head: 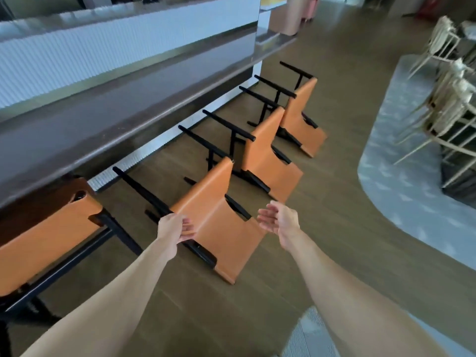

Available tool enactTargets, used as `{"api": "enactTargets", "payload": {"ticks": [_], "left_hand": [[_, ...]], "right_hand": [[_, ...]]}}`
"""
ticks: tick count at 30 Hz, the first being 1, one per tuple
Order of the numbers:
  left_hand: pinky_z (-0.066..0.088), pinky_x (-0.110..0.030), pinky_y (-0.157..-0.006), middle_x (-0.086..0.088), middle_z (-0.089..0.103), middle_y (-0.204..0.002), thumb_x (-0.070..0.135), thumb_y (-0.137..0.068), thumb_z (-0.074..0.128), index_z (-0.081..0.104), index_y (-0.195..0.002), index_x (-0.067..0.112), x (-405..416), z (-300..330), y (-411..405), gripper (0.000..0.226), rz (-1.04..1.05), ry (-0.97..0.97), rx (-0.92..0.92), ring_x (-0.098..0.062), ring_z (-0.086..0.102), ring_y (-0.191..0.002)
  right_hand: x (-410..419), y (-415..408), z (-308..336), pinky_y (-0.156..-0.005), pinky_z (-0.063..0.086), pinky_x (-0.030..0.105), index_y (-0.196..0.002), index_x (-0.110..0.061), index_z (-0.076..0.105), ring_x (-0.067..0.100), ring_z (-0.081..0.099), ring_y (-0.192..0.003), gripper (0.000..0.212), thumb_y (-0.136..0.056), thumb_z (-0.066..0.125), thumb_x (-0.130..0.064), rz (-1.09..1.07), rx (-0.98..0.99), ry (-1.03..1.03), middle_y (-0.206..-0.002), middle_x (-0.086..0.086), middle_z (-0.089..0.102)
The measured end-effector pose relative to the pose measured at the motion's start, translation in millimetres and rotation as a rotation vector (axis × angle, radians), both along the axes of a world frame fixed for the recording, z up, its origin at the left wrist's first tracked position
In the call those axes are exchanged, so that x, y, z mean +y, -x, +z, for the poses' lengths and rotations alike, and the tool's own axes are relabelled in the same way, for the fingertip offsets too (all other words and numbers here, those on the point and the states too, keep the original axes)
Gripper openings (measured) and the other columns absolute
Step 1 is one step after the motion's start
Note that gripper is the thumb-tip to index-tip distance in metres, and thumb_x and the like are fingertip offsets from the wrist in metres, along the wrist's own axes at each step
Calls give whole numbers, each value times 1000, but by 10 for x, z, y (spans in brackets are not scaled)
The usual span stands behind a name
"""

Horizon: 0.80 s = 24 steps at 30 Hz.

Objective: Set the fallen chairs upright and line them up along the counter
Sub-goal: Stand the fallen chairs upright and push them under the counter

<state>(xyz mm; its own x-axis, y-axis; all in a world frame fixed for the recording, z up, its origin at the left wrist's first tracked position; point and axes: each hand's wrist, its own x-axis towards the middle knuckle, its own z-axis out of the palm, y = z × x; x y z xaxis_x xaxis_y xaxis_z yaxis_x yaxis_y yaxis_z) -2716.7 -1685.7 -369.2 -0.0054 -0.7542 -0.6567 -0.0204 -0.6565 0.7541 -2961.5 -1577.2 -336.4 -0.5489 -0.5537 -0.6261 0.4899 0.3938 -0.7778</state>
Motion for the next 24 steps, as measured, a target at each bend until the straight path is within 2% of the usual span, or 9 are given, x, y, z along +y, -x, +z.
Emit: {"api": "enactTargets", "payload": {"ticks": [2, 5, 11, 17, 20, 22, 24], "left_hand": [[58, -34, -50, -17, 67, -100, 7, -100, 55, 63, -117, -3, 141, -24, 453, 22, 28, -28, 21, -26, 68, -75], [59, -36, -54, -16, 67, -99, 7, -99, 56, 63, -116, -2, 351, -97, 1056, 21, 46, -65, 83, -27, 69, -76], [59, -32, -52, -14, 70, -92, 11, -97, 61, 66, -104, 1, 296, -231, 1699, 13, 64, -41, 79, -26, 70, -72], [62, -42, -71, -18, 70, -94, 9, -99, 58, 66, -98, 3, -395, -306, 2016, 11, 47, -15, -18, -30, 70, -80], [61, -38, -65, -19, 70, -95, 9, -99, 56, 66, -97, 4, -624, -381, 2155, 11, 49, -41, -10, -30, 71, -82], [60, -35, -57, -19, 70, -92, 9, -100, 55, 65, -96, 4, -700, -442, 2247, 12, 100, -73, 17, -30, 70, -78], [60, -35, -55, -18, 69, -87, 12, -101, 56, 65, -94, 2, -655, -529, 2261, 15, 190, -137, 42, -29, 70, -74]], "right_hand": [[141, 400, 6, -72, 62, 39, -98, -5, 67, 29, 74, -85, 15, -98, 60, -19, -4, -3, -3, -93, 15, 76], [267, 957, -7, -80, 61, 43, -100, -4, 67, 28, 74, -85, 16, -99, 60, -19, 4, -5, -5, -94, 16, 76], [1, 1649, -141, -73, 62, 38, -105, -4, 67, 28, 75, -87, 18, -99, 59, -18, 102, -4, -19, -100, 18, 77], [-675, 1878, -342, -73, 61, 38, -99, -5, 69, 24, 75, -81, 16, -98, 60, -18, 171, -14, -18, -92, 13, 77], [-954, 1960, -410, -78, 60, 41, -95, -7, 71, 23, 75, -79, 17, -96, 59, -19, 294, 5, -43, -87, 10, 78], [-1168, 2060, -455, -74, 60, 39, -94, -7, 70, 24, 74, -80, 18, -97, 57, -19, 366, 47, -77, -91, 12, 78], [-1331, 2122, -512, -71, 58, 38, -94, -7, 69, 27, 73, -82, 19, -99, 56, -19, 432, 79, -139, -95, 16, 76]]}}
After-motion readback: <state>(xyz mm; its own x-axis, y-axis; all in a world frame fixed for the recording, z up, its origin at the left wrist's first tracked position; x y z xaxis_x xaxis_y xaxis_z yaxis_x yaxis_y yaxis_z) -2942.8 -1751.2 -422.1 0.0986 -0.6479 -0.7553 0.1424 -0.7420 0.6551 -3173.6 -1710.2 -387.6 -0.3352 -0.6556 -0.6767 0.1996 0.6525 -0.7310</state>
